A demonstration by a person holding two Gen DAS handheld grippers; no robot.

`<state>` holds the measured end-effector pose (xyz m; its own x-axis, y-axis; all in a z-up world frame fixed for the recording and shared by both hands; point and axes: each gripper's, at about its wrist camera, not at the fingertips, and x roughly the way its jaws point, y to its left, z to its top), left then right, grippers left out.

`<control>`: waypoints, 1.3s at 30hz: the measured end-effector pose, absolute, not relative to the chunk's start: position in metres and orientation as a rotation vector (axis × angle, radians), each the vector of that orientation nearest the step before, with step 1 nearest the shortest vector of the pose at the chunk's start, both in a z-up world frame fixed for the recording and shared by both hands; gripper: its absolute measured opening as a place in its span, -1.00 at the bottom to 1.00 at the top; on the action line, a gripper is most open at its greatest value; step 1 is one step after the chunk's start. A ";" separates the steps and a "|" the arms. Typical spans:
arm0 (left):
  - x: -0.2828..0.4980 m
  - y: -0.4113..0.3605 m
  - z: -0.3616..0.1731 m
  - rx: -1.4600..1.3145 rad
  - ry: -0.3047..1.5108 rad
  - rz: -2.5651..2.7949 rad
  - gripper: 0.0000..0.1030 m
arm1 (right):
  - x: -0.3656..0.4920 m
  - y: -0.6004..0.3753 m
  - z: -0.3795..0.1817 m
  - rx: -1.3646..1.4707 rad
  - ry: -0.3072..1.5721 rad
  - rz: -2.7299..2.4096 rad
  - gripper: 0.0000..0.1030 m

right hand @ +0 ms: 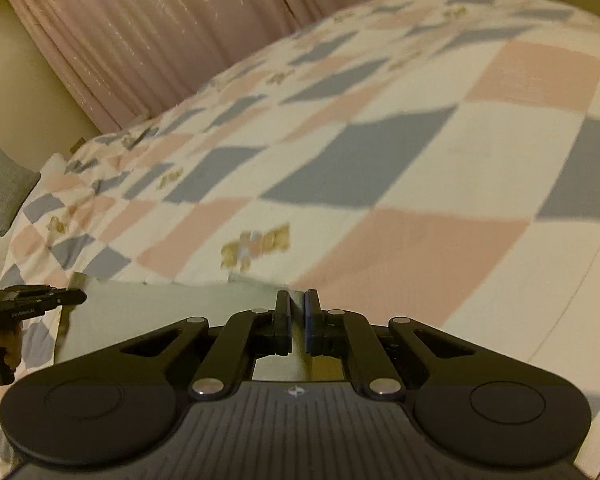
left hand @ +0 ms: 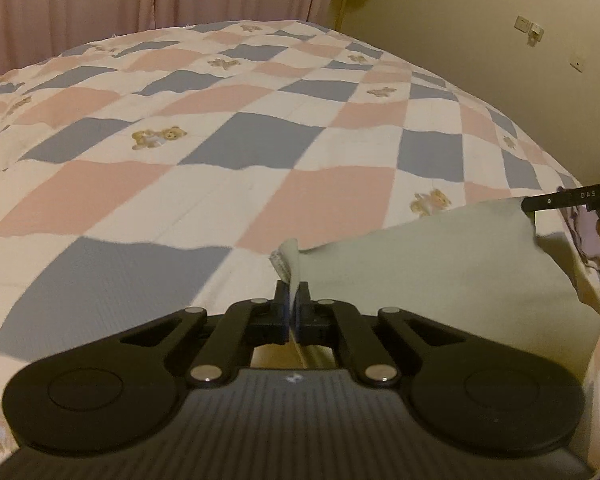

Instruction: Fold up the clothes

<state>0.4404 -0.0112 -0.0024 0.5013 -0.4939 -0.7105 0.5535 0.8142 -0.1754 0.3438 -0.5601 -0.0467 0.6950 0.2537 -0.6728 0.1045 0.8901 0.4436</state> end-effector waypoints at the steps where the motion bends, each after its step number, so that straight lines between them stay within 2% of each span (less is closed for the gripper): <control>1: 0.444 -0.013 -0.006 0.089 0.838 -0.632 -0.99 | 0.349 -0.561 -0.049 0.473 0.806 0.086 -0.88; 6: 0.455 -0.017 -0.045 0.140 0.944 -0.604 -0.97 | 0.369 -0.559 -0.073 0.427 0.863 0.087 -0.88; 9: 0.456 -0.016 -0.056 0.155 0.967 -0.579 -0.88 | 0.373 -0.556 -0.085 0.388 0.894 0.062 -0.79; 12: 0.454 -0.018 -0.048 0.206 0.949 -0.533 -0.79 | 0.366 -0.556 -0.083 0.355 0.899 0.007 -0.46; 16: 0.452 -0.027 -0.018 0.315 0.897 -0.505 -0.79 | 0.339 -0.554 -0.065 0.356 0.896 -0.016 -0.46; 19: 0.450 -0.051 0.007 0.408 0.846 -0.579 -0.62 | 0.305 -0.542 -0.048 0.389 0.891 -0.028 -0.46; 22: 0.448 -0.090 0.029 0.489 0.792 -0.717 -0.16 | 0.266 -0.526 -0.035 0.461 0.886 -0.069 -0.46; 26: 0.452 -0.150 0.036 0.589 0.775 -0.975 0.02 | 0.214 -0.498 -0.025 0.605 0.865 -0.130 -0.46; 35: 0.466 -0.278 -0.007 0.839 0.864 -1.297 0.04 | 0.172 -0.452 -0.050 0.834 0.910 -0.110 -0.44; 39: 0.476 -0.308 -0.026 0.909 0.927 -1.351 -0.15 | 0.166 -0.445 -0.070 0.892 0.935 -0.109 -0.28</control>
